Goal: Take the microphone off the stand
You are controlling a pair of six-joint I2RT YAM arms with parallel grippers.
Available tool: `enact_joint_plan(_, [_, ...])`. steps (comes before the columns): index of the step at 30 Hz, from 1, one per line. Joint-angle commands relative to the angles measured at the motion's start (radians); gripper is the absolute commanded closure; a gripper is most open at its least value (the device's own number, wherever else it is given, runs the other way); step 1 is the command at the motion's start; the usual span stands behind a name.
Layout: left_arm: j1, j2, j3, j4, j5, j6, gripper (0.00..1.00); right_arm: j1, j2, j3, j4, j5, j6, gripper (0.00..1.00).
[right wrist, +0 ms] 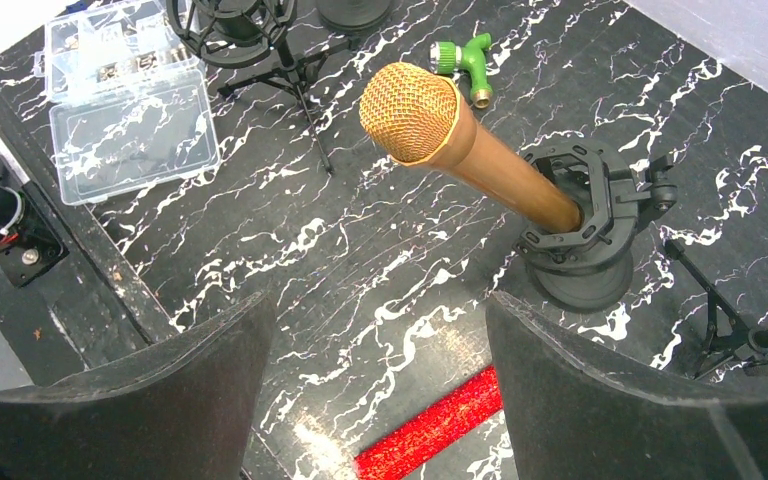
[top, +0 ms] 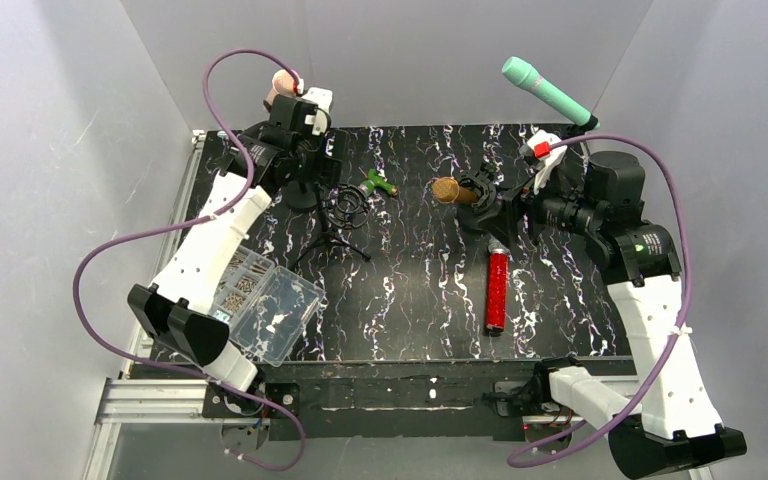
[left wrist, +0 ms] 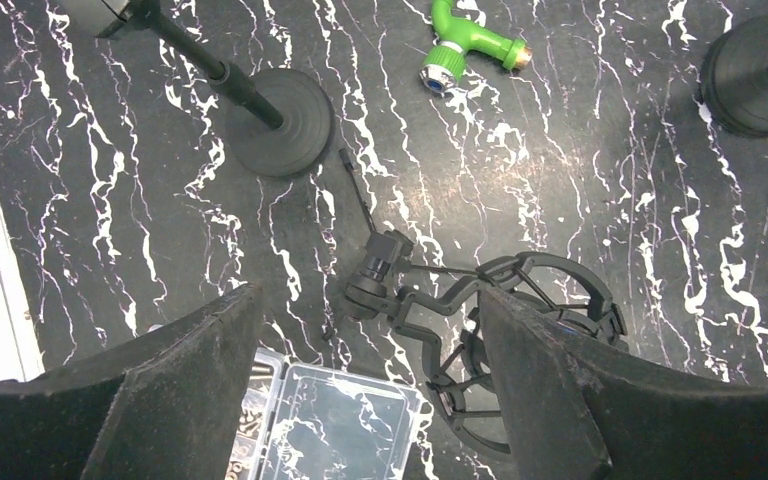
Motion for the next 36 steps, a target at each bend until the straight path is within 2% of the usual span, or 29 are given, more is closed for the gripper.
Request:
enact_joint_plan(1, [0.012,0.0,-0.036,-0.004,-0.041,0.016,0.22,0.005,-0.013,-0.009,0.042,0.003,0.008,0.15])
enact_joint_plan(13, [0.026,-0.032,-0.184,0.03,-0.03,0.023,0.38,0.005,-0.022,-0.016,0.04,-0.002,0.006,0.15])
enact_joint_plan(22, [0.037,-0.044,-0.227,0.03,-0.013,-0.005,0.66,0.005,-0.017,-0.024,0.044,-0.01,0.01,0.15])
enact_joint_plan(30, [0.04,-0.054,-0.271,0.027,-0.027,-0.04,1.0,0.005,-0.03,-0.044,0.047,-0.008,0.012,0.15])
enact_joint_plan(36, [0.04,-0.073,-0.349,0.054,-0.028,-0.063,1.0,0.005,-0.038,-0.051,0.046,-0.004,0.01,0.15])
